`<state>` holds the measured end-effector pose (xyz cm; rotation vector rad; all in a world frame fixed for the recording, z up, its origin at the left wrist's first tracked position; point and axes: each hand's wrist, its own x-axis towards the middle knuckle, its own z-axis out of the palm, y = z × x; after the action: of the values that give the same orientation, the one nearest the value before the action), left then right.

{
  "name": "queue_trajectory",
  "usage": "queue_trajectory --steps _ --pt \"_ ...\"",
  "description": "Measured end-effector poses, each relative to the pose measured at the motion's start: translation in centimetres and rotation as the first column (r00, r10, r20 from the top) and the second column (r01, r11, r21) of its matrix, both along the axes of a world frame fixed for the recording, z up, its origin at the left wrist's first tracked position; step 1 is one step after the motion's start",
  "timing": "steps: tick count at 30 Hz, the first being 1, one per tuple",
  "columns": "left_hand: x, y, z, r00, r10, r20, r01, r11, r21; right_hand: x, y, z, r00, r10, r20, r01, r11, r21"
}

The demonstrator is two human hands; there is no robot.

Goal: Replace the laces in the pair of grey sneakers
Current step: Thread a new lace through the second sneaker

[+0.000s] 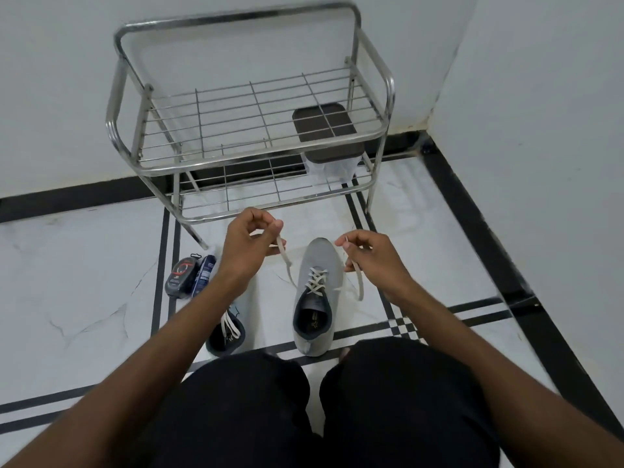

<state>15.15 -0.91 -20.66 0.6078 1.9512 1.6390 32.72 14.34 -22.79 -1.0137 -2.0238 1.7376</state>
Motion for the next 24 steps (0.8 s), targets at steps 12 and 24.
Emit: queue_trajectory --steps 12,24 --pt "-0.8 8.6 -3.9 0.964 -0.094 0.250 0.051 0.984 0.171 -6.5 -0.8 -6.9 0.981 0.094 -0.171 -0.166 0.864 -0.475" --pt "-2.3 7.7 -10.3 0.869 -0.043 0.493 0.117 0.986 -0.120 -6.0 0.6 -8.7 0.958 0.104 -0.268 -0.204 0.904 -0.376"
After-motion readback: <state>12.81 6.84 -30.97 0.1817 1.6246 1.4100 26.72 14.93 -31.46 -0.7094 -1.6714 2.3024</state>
